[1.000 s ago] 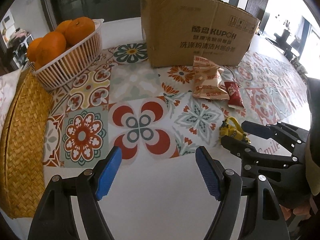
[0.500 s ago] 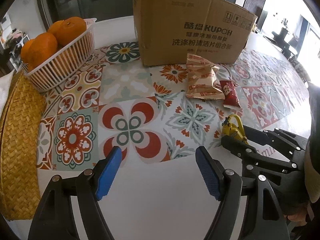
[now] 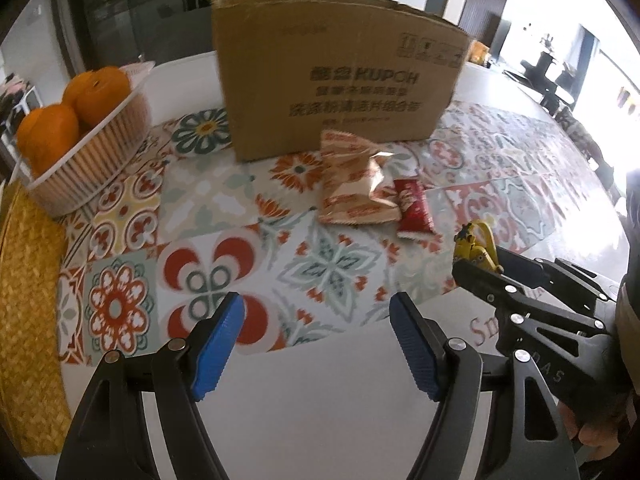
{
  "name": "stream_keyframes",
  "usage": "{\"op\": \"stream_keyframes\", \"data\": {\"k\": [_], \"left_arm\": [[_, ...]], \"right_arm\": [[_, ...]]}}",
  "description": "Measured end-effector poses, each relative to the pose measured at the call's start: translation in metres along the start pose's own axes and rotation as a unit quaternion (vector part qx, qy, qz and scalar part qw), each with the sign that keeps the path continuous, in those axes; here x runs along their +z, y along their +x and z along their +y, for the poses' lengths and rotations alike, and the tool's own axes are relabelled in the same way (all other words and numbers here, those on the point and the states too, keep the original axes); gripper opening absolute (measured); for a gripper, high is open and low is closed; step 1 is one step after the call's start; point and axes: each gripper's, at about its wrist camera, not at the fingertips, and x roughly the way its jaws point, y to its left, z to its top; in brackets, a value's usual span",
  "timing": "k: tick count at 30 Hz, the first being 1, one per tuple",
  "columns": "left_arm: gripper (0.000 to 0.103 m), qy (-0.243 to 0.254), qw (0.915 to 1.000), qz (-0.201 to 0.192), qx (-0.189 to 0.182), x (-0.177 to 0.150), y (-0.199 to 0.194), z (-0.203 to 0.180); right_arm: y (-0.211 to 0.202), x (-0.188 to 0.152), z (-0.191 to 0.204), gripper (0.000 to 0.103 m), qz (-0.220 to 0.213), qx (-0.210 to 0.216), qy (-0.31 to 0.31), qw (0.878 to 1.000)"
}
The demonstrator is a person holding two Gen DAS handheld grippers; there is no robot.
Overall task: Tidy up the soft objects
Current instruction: 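Grasp the red snack bar with the left gripper while the right holds the carabiner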
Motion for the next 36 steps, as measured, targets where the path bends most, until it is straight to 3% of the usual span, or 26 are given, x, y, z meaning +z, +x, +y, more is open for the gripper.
{"op": "stream_keyframes", "data": {"k": [18, 27, 36], "left_arm": [[0.052, 0.053, 0.9952, -0.006, -0.082, 0.036, 0.031, -0.059], [0.037, 0.075, 0.9943, 0.002, -0.076, 0.057, 0.055, -0.078], [0.031, 0.085, 0.9945, 0.015, -0.059, 0.065, 0.075, -0.088]], "right_arm": [[-0.013, 0.011, -0.064, 0.036, -0.016, -0.055, 0.059, 0.997], [-0.007, 0.017, -0.082, 0.036, -0.015, -0.068, 0.070, 0.995], [0.001, 0.020, -0.088, 0.037, -0.016, -0.071, 0.070, 0.995]]}}
